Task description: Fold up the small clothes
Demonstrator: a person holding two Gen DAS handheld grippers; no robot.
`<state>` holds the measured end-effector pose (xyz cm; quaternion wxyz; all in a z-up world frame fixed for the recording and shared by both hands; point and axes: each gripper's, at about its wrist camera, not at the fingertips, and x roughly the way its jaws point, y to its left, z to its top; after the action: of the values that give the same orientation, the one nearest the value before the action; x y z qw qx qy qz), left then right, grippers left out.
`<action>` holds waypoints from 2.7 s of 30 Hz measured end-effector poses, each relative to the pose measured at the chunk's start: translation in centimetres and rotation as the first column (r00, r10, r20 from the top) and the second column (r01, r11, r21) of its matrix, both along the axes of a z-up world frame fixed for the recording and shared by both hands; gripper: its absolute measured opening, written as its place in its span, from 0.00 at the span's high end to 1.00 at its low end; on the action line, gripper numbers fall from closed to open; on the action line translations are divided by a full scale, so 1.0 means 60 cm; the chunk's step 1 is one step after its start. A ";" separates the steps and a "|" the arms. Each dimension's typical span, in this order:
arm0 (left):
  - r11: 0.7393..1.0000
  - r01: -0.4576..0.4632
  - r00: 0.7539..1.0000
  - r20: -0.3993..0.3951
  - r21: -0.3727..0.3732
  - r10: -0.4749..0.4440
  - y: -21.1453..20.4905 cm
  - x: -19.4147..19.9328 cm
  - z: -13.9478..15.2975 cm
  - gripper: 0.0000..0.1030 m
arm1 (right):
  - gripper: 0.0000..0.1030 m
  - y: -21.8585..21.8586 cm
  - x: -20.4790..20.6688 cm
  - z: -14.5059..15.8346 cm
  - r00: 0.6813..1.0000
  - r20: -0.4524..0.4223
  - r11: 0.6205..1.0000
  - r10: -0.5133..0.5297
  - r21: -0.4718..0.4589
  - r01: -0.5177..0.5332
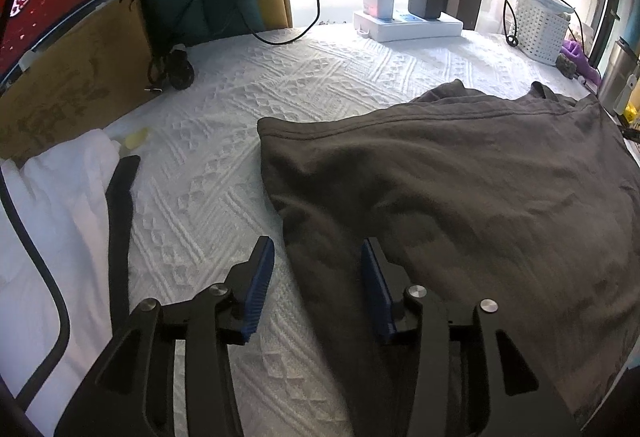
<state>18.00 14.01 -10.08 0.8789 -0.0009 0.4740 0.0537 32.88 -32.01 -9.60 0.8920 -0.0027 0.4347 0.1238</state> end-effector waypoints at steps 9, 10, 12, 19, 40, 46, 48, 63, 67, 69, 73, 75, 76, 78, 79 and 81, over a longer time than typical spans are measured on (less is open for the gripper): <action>1.000 0.004 1.000 0.007 -0.009 -0.004 -0.005 0.004 0.003 0.49 | 0.12 -0.012 0.006 0.023 0.999 0.037 1.000 -0.016 0.024 0.015; 1.000 0.007 1.000 0.008 -0.009 -0.007 -0.008 0.005 0.004 0.49 | 0.12 -0.007 0.007 0.019 0.999 0.038 1.000 -0.011 0.011 0.010; 1.000 0.014 1.000 0.008 -0.007 -0.014 -0.012 0.008 0.004 0.49 | 0.12 0.005 0.008 0.005 1.000 0.009 1.000 0.008 -0.006 -0.008; 1.000 0.017 1.000 0.003 -0.011 -0.017 -0.011 0.006 0.002 0.49 | 0.18 0.088 -0.021 -0.020 0.990 -0.009 0.986 0.141 -0.089 -0.141; 0.999 0.006 1.000 -0.001 -0.032 -0.006 0.000 0.001 -0.007 0.47 | 0.18 0.178 -0.149 0.057 0.934 0.058 0.935 0.352 0.025 -0.353; 0.999 0.010 1.000 0.007 -0.038 -0.010 0.002 -0.003 -0.006 0.46 | 0.39 0.142 -0.081 0.054 0.952 0.063 0.954 0.298 -0.062 -0.295; 0.999 0.008 1.000 0.006 -0.036 -0.008 0.002 -0.004 -0.006 0.46 | 0.48 0.153 -0.069 0.045 0.942 0.038 0.940 0.333 -0.085 -0.329; 1.000 -0.002 1.000 0.001 -0.025 0.002 0.001 0.006 -0.009 0.46 | 0.93 0.147 -0.039 0.018 0.937 -0.022 0.930 0.348 -0.122 -0.348; 1.000 -0.002 1.000 -0.001 -0.017 0.002 -0.002 0.015 -0.009 0.46 | 0.94 0.104 -0.017 0.027 0.967 0.020 0.954 0.255 -0.169 -0.248; 1.000 -0.006 1.000 -0.002 -0.016 0.006 -0.002 0.019 -0.009 0.46 | 0.94 0.088 -0.005 0.023 0.979 0.048 0.948 0.199 -0.262 -0.180; 1.000 -0.006 1.000 -0.007 -0.008 0.006 -0.003 0.027 -0.009 0.46 | 0.94 0.047 0.032 0.006 0.993 0.064 0.947 0.100 -0.312 -0.076; 1.000 -0.006 1.000 -0.009 -0.005 0.006 -0.003 0.029 -0.008 0.46 | 0.94 0.044 0.049 -0.009 0.995 0.064 0.939 0.074 -0.342 -0.047; 1.000 -0.006 1.000 -0.010 -0.004 0.006 -0.003 0.030 -0.008 0.46 | 0.90 0.046 0.053 -0.013 0.995 0.064 0.936 0.072 -0.350 -0.045; 1.000 -0.006 1.000 -0.010 -0.002 0.006 -0.002 0.029 -0.007 0.46 | 0.83 0.051 0.057 -0.012 0.994 0.085 0.932 0.068 -0.362 -0.033; 1.000 -0.006 1.000 -0.010 -0.002 0.006 -0.002 0.029 -0.007 0.46 | 0.70 0.051 0.059 -0.010 0.994 0.089 0.928 0.061 -0.371 -0.024; 1.000 -0.007 1.000 -0.012 0.002 0.007 -0.001 0.028 -0.007 0.46 | 0.43 0.048 0.065 -0.005 0.994 0.102 0.924 0.041 -0.381 0.001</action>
<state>19.66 13.98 -10.49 0.8759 -0.0012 0.4790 0.0574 36.78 -29.11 -9.92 0.8955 -0.1870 0.4013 0.0460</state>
